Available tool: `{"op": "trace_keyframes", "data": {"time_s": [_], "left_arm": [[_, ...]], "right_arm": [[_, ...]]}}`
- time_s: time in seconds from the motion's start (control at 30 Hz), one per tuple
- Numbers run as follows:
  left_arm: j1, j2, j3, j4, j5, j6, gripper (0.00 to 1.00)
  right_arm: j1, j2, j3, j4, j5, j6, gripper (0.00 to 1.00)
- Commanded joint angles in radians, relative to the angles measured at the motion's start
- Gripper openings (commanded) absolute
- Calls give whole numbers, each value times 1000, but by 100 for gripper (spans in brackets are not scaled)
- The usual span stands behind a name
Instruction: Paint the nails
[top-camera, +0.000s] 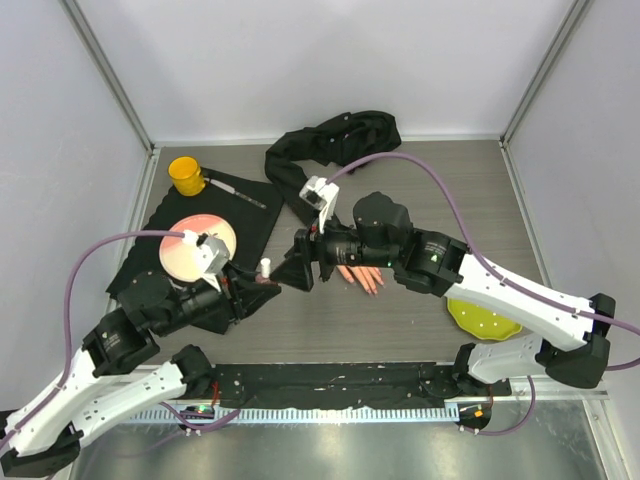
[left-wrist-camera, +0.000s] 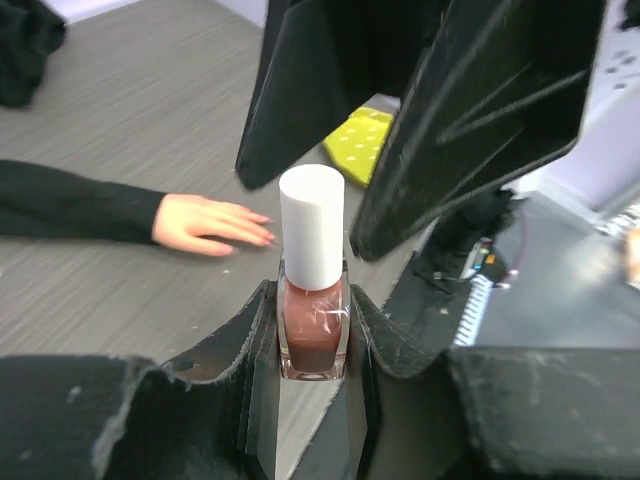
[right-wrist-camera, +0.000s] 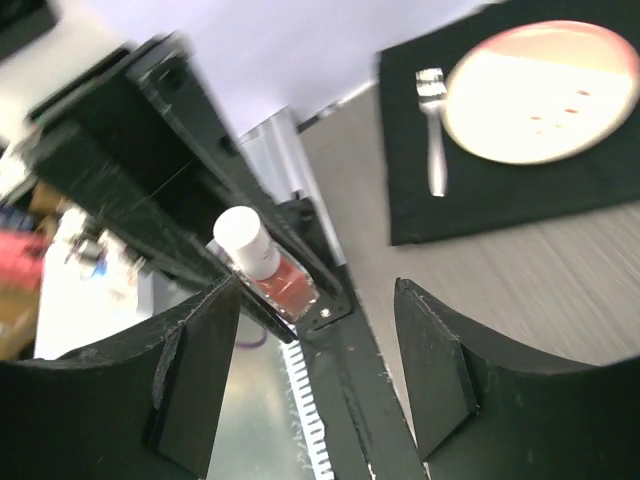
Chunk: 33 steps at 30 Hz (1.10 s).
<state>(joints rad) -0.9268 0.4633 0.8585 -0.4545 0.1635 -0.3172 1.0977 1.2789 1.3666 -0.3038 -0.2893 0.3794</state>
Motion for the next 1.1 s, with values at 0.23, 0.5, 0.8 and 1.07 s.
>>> {"op": "trace_keyframes", "data": {"time_s": [0.23, 0.5, 0.8, 1.07], "left_arm": [[3, 106, 42, 5, -127, 110, 0], [3, 115, 37, 8, -128, 116, 0], [3, 103, 27, 16, -95, 116, 0], [3, 15, 17, 27, -1, 93, 0]], "right_arm": [[27, 43, 190, -169, 285, 87, 58], [50, 115, 239, -207, 328, 64, 52], [50, 148, 247, -202, 254, 44, 7], [44, 36, 100, -126, 159, -5, 1]]}}
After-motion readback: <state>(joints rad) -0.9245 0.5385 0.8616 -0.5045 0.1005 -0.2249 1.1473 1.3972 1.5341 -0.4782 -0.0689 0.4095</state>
